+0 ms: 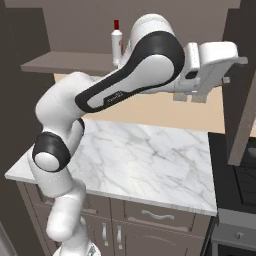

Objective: Open the cabinet directly in front. Then move the liquor and the mug to the dining counter with the candle on it.

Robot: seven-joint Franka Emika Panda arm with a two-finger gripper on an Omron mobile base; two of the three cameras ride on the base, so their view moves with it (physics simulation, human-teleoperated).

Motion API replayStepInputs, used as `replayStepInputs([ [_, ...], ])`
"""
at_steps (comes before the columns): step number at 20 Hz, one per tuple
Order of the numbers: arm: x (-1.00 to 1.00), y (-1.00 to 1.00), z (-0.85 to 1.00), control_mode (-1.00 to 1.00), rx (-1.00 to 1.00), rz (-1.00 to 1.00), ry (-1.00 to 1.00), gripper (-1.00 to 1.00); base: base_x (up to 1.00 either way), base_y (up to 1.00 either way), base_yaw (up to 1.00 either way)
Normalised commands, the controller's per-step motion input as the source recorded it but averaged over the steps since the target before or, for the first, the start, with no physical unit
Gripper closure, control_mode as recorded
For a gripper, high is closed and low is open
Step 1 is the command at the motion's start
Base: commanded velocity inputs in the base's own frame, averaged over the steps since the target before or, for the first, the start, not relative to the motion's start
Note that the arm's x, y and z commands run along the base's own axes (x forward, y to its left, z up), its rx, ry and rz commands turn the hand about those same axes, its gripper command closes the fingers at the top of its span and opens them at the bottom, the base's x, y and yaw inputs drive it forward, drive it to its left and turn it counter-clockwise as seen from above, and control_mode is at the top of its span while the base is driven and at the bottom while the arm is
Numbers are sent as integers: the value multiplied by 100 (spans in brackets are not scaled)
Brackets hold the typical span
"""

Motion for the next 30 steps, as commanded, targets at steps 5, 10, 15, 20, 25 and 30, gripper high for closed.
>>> replayStepInputs([
  [5,45,-15,19,-100,35,0,-2,-100,0,0,0],
  [10,12,13,17,-100,26,3,-8,-100,0,0,0],
  [15,-3,72,4,-100,15,13,-21,-100,0,0,0],
  [20,-3,77,0,-100,17,12,-28,-100,0,0,0],
  [25,0,69,-2,-100,31,5,-14,-100,0,0,0],
  [30,0,67,-1,-100,43,0,-8,-100,0,0,0],
])
